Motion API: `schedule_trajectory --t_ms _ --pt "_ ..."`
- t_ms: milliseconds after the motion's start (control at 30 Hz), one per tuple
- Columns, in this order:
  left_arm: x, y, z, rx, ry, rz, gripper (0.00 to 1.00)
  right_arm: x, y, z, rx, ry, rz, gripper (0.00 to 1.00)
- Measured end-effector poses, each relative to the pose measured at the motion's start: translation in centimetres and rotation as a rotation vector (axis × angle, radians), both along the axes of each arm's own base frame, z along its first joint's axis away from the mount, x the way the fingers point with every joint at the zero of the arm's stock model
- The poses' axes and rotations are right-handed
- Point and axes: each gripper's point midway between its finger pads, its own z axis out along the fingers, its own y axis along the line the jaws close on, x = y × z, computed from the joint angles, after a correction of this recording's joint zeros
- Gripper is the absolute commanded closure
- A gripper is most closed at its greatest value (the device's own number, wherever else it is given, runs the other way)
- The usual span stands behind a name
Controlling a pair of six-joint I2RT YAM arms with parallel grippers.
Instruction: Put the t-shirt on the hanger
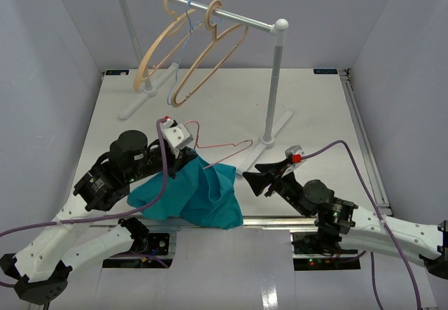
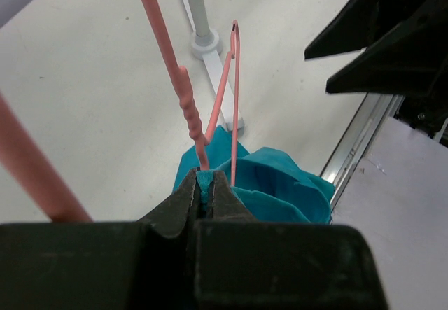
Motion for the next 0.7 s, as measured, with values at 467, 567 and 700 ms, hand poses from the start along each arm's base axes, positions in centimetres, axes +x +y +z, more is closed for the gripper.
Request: schedule_trajectory --t_ms 467,567,700 --pt "0.0 0.7 0.0 -0.11 0.046 0.096 1.0 -1.5 5.4 -3.5 -0.083 0.106 0.099 0.38" --pt "-0.1 0.8 0.1 -0.119 0.043 0.101 1.0 -2.1 6.6 -2.3 -0.065 0.098 0.117 0.38" --pt "-0.1 1.1 0.6 -0.135 0.032 0.109 1.0 -2.2 7.8 -1.8 -0.07 0.097 0.112 0.39"
